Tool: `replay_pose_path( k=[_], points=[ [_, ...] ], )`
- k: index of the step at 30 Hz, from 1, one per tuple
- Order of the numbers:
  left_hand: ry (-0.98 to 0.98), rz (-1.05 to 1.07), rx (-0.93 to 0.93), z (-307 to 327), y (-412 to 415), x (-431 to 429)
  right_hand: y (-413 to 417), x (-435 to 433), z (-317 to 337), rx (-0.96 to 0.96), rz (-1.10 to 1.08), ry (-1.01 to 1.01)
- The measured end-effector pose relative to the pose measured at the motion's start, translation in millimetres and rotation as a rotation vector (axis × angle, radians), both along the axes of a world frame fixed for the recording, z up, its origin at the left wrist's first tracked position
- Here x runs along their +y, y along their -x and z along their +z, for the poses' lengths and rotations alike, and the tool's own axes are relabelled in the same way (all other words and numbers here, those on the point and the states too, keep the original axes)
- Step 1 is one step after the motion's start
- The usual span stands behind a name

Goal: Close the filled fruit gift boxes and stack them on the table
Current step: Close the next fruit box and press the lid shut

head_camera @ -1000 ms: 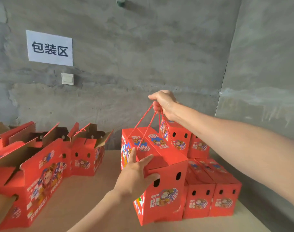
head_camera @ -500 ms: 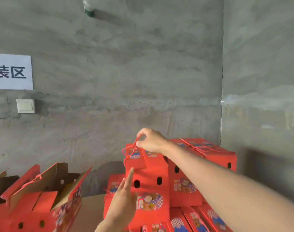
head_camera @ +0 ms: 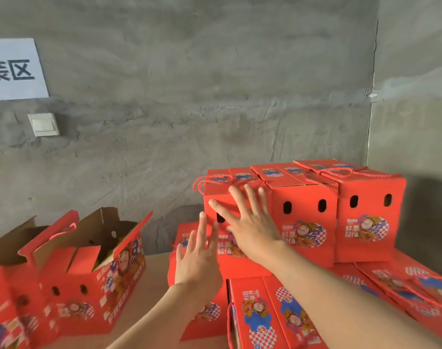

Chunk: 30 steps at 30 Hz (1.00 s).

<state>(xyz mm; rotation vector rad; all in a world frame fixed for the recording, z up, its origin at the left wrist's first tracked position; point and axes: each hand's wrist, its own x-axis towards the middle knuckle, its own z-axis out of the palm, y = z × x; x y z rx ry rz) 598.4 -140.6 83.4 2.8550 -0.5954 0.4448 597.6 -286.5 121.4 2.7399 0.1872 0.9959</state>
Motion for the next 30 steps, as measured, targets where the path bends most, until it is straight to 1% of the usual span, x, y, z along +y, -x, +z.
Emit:
replay_pose_path(
  k=[2,3,4,7,8,9,11,12,14,15,17,20,23,26,28,30],
  points=[
    [-0.025,-0.005,0.119,10,1,1,-6,4,1,0.032,-0.043,-0.037],
    [-0.056,-0.019,0.138,12,4,7,-6,5,0,0.041,-0.052,-0.061],
    [-0.127,-0.037,0.127,12,10,19,-4,7,-1,0.059,-0.057,-0.081],
    [-0.443,-0.078,0.068,-5,34,78,8,14,5,0.165,-0.096,-0.109],
    [-0.512,-0.059,0.084,-11,43,108,14,20,10,0.213,-0.119,-0.123],
    [-0.540,-0.030,0.083,-13,53,138,20,27,16,0.267,-0.147,-0.143],
    [-0.550,0.026,-0.061,-10,76,201,34,46,22,0.380,-0.191,-0.197],
    [-0.561,0.091,-0.074,-6,88,234,43,57,21,0.420,-0.191,-0.237],
    [-0.584,0.252,0.084,-3,112,296,64,82,13,0.444,-0.154,-0.280],
    [-0.612,0.342,0.159,-1,122,324,74,96,7,0.444,-0.125,-0.264],
    [-0.608,0.474,0.158,3,137,371,90,129,-3,0.467,-0.059,-0.218],
    [-0.584,0.589,0.181,-3,143,424,99,188,-12,0.530,0.041,-0.170],
    [-0.584,0.635,0.235,-16,134,448,98,245,-21,0.565,0.116,-0.108],
    [-0.652,0.574,0.168,-18,119,450,94,294,-32,0.613,0.118,-0.072],
    [-0.698,0.520,0.141,-15,99,445,86,320,-39,0.611,0.119,-0.058],
    [-0.652,0.534,0.190,-9,76,437,76,340,-44,0.607,0.113,-0.059]
  ],
)
